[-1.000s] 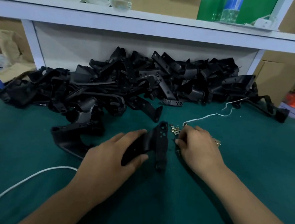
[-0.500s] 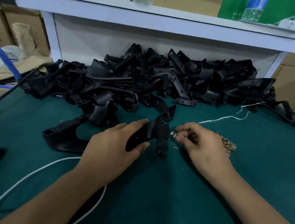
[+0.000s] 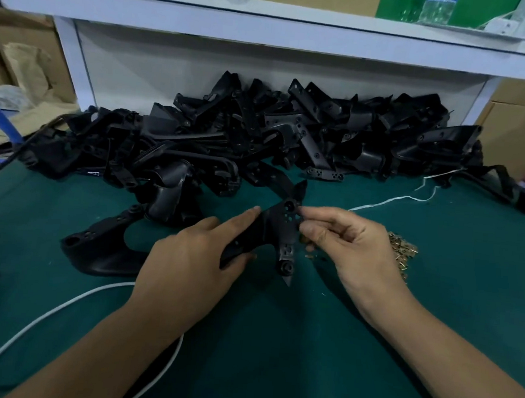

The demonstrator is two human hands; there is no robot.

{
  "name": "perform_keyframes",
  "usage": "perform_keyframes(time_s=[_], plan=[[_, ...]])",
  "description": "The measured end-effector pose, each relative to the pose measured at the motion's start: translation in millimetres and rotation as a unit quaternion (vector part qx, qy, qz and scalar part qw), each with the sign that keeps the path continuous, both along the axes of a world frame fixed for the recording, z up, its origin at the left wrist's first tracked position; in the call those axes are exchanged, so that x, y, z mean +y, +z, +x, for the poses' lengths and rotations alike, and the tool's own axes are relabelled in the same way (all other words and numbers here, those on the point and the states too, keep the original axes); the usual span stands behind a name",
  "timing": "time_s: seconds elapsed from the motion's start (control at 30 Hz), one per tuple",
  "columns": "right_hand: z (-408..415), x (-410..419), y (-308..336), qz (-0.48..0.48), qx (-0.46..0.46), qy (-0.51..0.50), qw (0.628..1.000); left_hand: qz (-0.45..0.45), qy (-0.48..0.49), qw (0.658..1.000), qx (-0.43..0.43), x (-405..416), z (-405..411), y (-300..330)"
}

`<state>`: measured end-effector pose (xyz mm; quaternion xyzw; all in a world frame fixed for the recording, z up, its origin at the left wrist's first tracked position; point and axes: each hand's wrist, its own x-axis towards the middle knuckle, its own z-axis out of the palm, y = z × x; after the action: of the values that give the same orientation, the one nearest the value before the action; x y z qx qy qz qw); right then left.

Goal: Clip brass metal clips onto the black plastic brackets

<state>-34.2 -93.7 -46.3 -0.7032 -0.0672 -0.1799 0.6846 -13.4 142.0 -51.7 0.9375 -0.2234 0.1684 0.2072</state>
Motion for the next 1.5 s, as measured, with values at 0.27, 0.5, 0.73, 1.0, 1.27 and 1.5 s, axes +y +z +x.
perform_keyframes(time_s=[0.27,0.5,0.73,1.0,1.27,1.5], plan=[[-1,2,-4,0.091,0.019,0.088,0.992,-0.012,-0.002,1.0,-0.006,1,-1,1],[-2,1,1,0.097,0.034,0.105,0.989,0.01,-0.012,1.0,-0.004,0,-4,4],[-2,-3,4,0.116,0.022,0.14,0.983,-0.023,-0.04,0.999,-0.007,1,-2,2],[-1,-2,3,0.153,0.013,0.157,0.975,-0.067,-0.072,0.995,0.004,4,3,-3],[-4,-6,8,0.057,0.009,0.131,0.99,-0.026,-0.069,0.997,-0.014,4,1,-2],[-7,-4,10,0.123,0.03,0.182,0.975,-0.047,-0.144,0.988,-0.021,0,-7,1]])
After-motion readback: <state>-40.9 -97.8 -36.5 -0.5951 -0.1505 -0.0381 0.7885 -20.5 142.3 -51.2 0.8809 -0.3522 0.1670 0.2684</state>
